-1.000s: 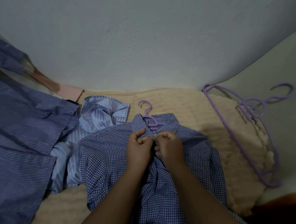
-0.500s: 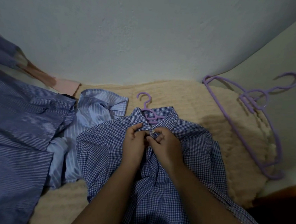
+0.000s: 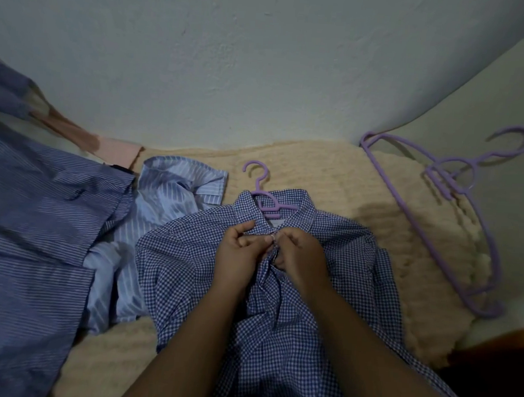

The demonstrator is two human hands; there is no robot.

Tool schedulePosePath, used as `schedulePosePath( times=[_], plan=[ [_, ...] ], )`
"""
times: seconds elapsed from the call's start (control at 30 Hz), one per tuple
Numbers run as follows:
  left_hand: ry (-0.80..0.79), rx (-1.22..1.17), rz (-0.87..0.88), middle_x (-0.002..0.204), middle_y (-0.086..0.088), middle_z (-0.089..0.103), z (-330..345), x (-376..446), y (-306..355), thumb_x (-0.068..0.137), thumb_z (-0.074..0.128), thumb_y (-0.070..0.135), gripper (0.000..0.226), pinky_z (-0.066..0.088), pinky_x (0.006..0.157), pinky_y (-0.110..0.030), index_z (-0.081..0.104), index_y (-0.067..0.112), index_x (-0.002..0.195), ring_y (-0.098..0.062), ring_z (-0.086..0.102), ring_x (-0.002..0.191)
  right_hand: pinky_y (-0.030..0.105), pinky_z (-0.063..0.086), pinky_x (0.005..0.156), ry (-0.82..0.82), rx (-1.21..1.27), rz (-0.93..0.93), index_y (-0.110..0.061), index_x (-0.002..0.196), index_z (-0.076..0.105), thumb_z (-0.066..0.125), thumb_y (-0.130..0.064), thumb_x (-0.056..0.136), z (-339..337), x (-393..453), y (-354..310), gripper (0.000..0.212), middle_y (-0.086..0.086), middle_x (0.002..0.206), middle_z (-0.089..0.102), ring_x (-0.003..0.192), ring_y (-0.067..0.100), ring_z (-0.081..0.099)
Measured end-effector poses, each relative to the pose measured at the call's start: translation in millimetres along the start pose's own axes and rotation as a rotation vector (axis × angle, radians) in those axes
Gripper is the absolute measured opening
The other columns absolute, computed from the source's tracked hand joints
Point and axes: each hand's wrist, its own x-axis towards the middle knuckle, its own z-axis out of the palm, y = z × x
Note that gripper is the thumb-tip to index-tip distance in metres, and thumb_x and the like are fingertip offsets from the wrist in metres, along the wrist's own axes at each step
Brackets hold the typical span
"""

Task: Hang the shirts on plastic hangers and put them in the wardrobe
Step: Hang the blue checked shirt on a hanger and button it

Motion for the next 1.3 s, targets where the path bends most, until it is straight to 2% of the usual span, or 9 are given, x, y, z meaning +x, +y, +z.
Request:
schedulePosePath(
  times=[0.23, 0.37, 0.47, 0.53, 0.73, 0.9, 1.07, 1.2, 1.3],
  plan=[
    [-0.032, -0.188, -0.120, 0.094, -0.008, 0.070, -3.4, -1.8, 9.4, 0.089, 0.062, 0.001, 0.032, 0.057, 0.068, -0.025, 0.050, 0.016, 0.114, -0.020, 0.070, 0.080, 0.031, 0.049, 0.049, 0.077, 0.176, 0.122, -0.016, 0.077, 0.056, 0.052, -0.016, 0.095, -6.2, 0.0, -7.4, 0.018, 0.005, 0.067, 0.055, 0.047, 0.015, 0.050],
    [0.067, -0.047, 0.026, 0.090, -0.002, 0.071, -3.3, -27.1, 10.2, 0.089, 0.064, 0.007, 0.030, 0.056, 0.070, -0.026, 0.051, 0.016, 0.116, -0.016, 0.069, 0.080, 0.021, 0.046, 0.067, 0.150, -0.026, 0.036, -0.013, 0.101, 0.061, 0.058, -0.018, 0.092, -20.2, -23.5, -8.3, 0.011, -0.003, 0.087, 0.059, 0.076, 0.009, 0.055],
    [0.123, 0.165, 0.112, 0.083, 0.002, 0.069, -5.4, -58.9, 1.4, 0.084, 0.071, 0.014, 0.039, 0.053, 0.072, -0.024, 0.053, 0.015, 0.118, -0.007, 0.066, 0.076, 0.031, 0.045, 0.075, 0.088, -0.281, 0.032, -0.004, 0.099, 0.059, 0.060, -0.018, 0.090, -33.8, -48.5, -8.5, 0.017, 0.009, 0.095, 0.062, 0.085, 0.022, 0.057],
    [0.072, 0.287, 0.115, 0.092, 0.000, 0.067, -6.2, -82.4, -7.5, 0.079, 0.077, 0.020, 0.049, 0.051, 0.068, -0.018, 0.050, 0.018, 0.121, -0.009, 0.064, 0.077, 0.033, 0.047, 0.076, 0.021, -0.468, 0.053, -0.010, 0.092, 0.056, 0.062, -0.020, 0.088, -40.2, -65.4, -10.9, 0.012, 0.013, 0.099, 0.061, 0.084, 0.022, 0.055],
    [-0.017, 0.641, 0.119, 0.095, 0.013, 0.054, -15.9, -121.9, -27.2, 0.083, 0.073, 0.016, 0.067, 0.043, 0.058, -0.004, 0.037, 0.019, 0.140, 0.001, 0.054, 0.078, 0.034, 0.041, 0.094, 0.019, -0.799, -0.073, -0.021, 0.130, 0.047, 0.054, -0.019, 0.091, -51.4, -115.9, -12.5, 0.040, 0.006, 0.127, 0.042, 0.116, 0.024, 0.044],
    [0.026, 0.661, 0.110, 0.089, 0.006, 0.059, -32.5, -137.8, -26.8, 0.087, 0.069, 0.016, 0.060, 0.042, 0.055, -0.007, 0.038, 0.020, 0.138, -0.004, 0.058, 0.073, 0.043, 0.016, 0.112, 0.040, -0.987, -0.146, -0.023, 0.130, 0.054, 0.056, -0.020, 0.091, -41.5, -146.1, 10.5, 0.039, 0.009, 0.146, 0.031, 0.136, 0.029, 0.025],
    [0.039, 0.689, 0.144, 0.082, 0.002, 0.061, -44.6, -152.8, -31.5, 0.082, 0.072, 0.013, 0.068, 0.043, 0.057, -0.008, 0.036, 0.022, 0.139, -0.007, 0.060, 0.071, 0.042, 0.035, 0.078, 0.144, -1.068, -0.245, -0.020, 0.075, 0.073, 0.085, -0.018, 0.051, -32.9, -163.6, 18.6, 0.027, 0.006, 0.096, 0.064, 0.090, 0.028, 0.055],
    [0.047, 0.692, 0.182, 0.080, 0.002, 0.059, -42.7, -156.4, -27.5, 0.082, 0.072, 0.011, 0.069, 0.042, 0.057, -0.007, 0.036, 0.022, 0.139, -0.008, 0.059, 0.069, 0.035, 0.048, 0.085, -0.015, -1.016, -0.208, -0.018, 0.117, 0.062, 0.046, -0.023, 0.096, -38.1, -158.8, 11.8, 0.027, 0.002, 0.113, 0.061, 0.098, 0.023, 0.059],
    [0.075, 0.672, 0.255, 0.084, 0.006, 0.058, -33.3, -143.9, -17.4, 0.085, 0.069, 0.011, 0.064, 0.042, 0.061, -0.006, 0.037, 0.021, 0.140, -0.003, 0.058, 0.073, 0.036, 0.047, 0.079, 0.061, -1.043, -0.251, -0.019, 0.099, 0.069, 0.055, -0.024, 0.091, -41.1, -145.4, -3.6, 0.017, 0.000, 0.091, 0.070, 0.078, 0.021, 0.065]
  ],
)
